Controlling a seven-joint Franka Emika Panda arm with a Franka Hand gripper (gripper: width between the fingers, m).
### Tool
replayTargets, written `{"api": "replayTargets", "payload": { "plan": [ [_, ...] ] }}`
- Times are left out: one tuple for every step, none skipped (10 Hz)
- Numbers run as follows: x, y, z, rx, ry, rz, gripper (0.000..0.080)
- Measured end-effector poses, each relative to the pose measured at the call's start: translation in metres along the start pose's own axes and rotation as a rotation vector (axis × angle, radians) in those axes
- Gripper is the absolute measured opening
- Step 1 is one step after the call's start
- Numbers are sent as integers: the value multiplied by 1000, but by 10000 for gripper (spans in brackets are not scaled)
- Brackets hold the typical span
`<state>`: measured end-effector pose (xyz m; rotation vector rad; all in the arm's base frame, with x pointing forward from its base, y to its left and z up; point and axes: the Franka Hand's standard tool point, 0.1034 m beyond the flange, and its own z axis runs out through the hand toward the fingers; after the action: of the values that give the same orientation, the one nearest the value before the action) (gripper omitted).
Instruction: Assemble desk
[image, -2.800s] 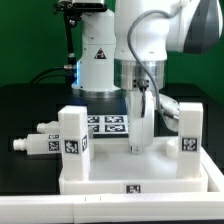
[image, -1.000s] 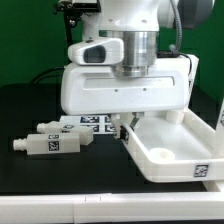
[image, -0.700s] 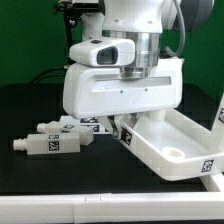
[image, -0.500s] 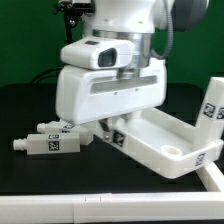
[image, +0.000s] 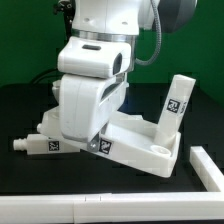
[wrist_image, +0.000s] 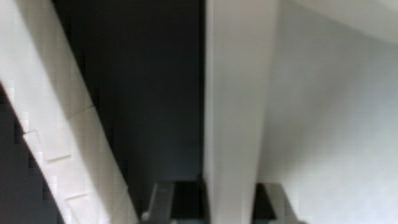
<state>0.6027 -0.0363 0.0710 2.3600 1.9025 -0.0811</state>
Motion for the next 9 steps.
{"api": "replayTargets", "payload": {
  "plan": [
    [3, 1, 0, 14, -9, -85, 55],
    [18, 13, -4, 25, 5, -181, 55],
    [30, 25, -4, 5, 24, -252, 55],
    [35, 24, 2, 7, 42, -278, 55],
    [34, 23, 4, 11, 44, -262, 55],
    [32, 23, 5, 12, 41, -257, 55],
    [31, 23, 5, 13, 35, -261, 55],
    [31, 23, 6, 14, 34, -249, 55],
    [36, 27, 6, 18, 34, -215, 55]
  ]
}}
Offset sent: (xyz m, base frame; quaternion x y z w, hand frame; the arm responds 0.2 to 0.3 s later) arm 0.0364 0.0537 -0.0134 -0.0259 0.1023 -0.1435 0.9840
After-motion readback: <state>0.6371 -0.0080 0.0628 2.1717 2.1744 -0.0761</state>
